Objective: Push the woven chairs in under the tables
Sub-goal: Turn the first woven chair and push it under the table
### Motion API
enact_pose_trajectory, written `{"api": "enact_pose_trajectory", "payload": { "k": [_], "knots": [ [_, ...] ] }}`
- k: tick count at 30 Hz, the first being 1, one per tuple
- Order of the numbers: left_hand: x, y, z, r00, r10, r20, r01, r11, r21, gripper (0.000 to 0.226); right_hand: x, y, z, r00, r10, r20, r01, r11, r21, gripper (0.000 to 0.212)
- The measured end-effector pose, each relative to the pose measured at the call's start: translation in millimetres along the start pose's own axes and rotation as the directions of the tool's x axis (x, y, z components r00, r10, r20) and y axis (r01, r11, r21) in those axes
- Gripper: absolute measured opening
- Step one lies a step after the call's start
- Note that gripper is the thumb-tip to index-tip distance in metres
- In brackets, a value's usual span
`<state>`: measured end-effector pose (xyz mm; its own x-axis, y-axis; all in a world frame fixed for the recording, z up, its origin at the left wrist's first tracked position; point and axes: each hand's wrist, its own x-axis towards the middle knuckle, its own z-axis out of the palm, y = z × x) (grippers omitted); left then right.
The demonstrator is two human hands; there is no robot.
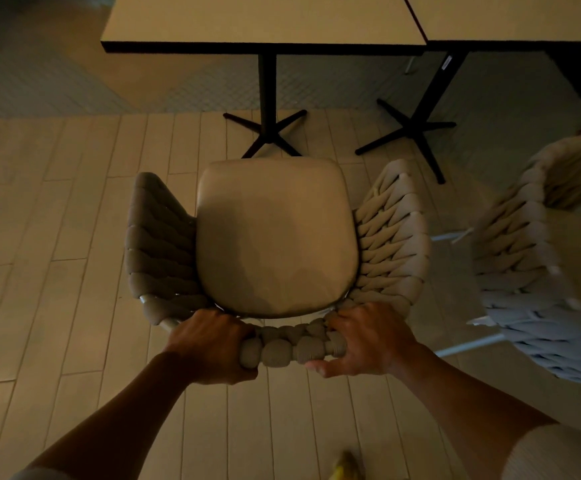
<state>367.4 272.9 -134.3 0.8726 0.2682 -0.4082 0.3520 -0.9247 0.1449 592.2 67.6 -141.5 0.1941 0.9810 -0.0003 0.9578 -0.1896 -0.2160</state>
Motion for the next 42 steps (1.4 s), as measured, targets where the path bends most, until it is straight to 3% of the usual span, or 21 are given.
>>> {"api": "enact_pose_trajectory", "payload": {
  "k": [19, 42],
  "knots": [
    [89.6, -55.1, -54.1, 0.998, -0.051, 0.038, 0.051, 0.999, -0.002, 0.057, 105.9, 55.2, -13.6, 0.997, 0.0, 0.072, -0.001, 1.0, 0.003, 0.099],
    [169.0, -97.1, -93.3, 0.998, -0.058, 0.026, 0.058, 0.998, -0.032, 0.056, 197.5, 115.9, -23.5, 0.999, -0.052, 0.014, 0.051, 0.999, 0.016, 0.088]
  ]
}}
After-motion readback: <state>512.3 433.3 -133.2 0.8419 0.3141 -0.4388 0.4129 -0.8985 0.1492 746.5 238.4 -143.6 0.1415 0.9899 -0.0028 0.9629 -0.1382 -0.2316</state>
